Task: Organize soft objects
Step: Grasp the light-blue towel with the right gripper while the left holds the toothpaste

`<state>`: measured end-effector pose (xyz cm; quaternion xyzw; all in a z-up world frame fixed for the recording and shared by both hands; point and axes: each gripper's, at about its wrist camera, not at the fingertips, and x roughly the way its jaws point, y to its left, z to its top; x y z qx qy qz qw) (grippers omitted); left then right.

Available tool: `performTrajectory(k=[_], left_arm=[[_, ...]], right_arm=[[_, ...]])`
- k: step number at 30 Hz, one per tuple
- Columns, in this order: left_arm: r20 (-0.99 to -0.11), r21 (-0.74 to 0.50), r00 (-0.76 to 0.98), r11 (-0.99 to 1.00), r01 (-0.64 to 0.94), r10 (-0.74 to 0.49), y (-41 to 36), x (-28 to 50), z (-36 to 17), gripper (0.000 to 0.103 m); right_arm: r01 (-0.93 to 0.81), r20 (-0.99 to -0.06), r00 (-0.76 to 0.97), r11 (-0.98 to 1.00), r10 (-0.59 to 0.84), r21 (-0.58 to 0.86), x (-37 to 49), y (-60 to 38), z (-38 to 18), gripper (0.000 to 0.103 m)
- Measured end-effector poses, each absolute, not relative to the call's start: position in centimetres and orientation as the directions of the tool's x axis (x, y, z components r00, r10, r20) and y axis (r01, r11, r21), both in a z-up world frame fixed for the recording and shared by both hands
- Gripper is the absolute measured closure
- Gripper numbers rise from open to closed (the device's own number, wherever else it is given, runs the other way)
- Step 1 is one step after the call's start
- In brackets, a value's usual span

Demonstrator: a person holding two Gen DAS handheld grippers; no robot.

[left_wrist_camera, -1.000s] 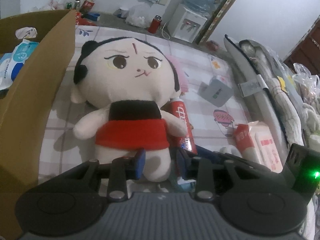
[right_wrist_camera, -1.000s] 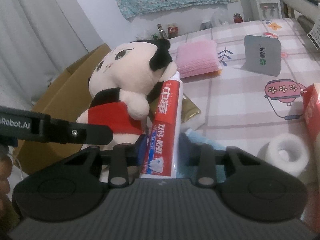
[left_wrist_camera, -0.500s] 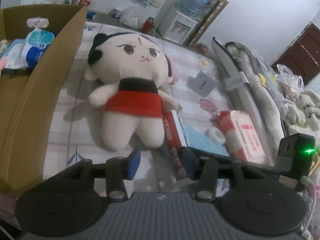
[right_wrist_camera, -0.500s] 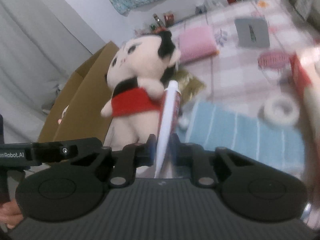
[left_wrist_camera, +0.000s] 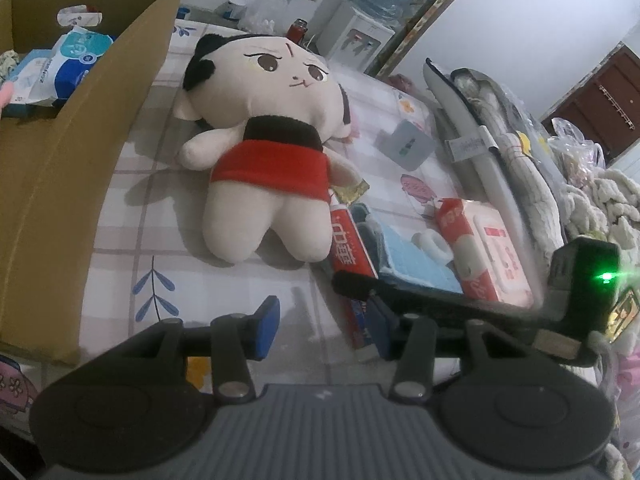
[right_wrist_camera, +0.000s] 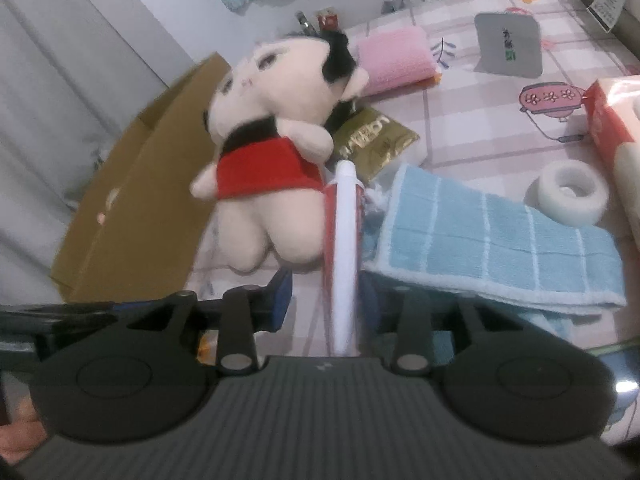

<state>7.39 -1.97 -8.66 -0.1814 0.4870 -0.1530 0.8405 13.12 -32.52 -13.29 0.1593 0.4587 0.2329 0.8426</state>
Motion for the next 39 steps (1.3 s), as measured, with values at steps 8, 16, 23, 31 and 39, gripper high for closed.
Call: performTrajectory(k=[8, 16, 23, 31, 39], left_arm=[[-0.764, -0.478, 0.424, 0.868, 0.135, -0.487, -3.6, 8.7, -9.5, 0.040], [-0.816, -0.431, 0.351, 0.888, 0.159, -0.458, -6.6, 11.1, -12.0, 0.043], [-0.852, -0.368, 0.319, 0.908, 0.199, -0.415, -8.4, 11.1, -12.9, 0.053], [-0.869, -0.291, 0.331, 0.921, 0.260, -0.368, -10.0, 11.2, -12.9, 0.063], [-0.873, -0.297, 0.315, 0.918, 0.261, -0.372, -8.5, 11.1, -12.9, 0.071]], right_arm=[[-0.142, -0.703, 0.433, 0.814, 0.563, 0.564, 11.8, -34.1, -14.4, 0.083], [-0.180, -0.662, 0.438, 0.781, 0.608, 0.598, 7.6, -33.8, -15.5, 0.082], [-0.331, -0.679, 0.475, 0.829, 0.560, 0.451, 5.8, -34.2, -13.4, 0.034], [-0.486, -0.640, 0.539, 0.823, 0.547, 0.294, 5.1, -38.4, -9.0, 0.013], [-0.551, -0.655, 0.549, 0.814, 0.519, 0.183, 6.5, -39.7, -8.1, 0.012]])
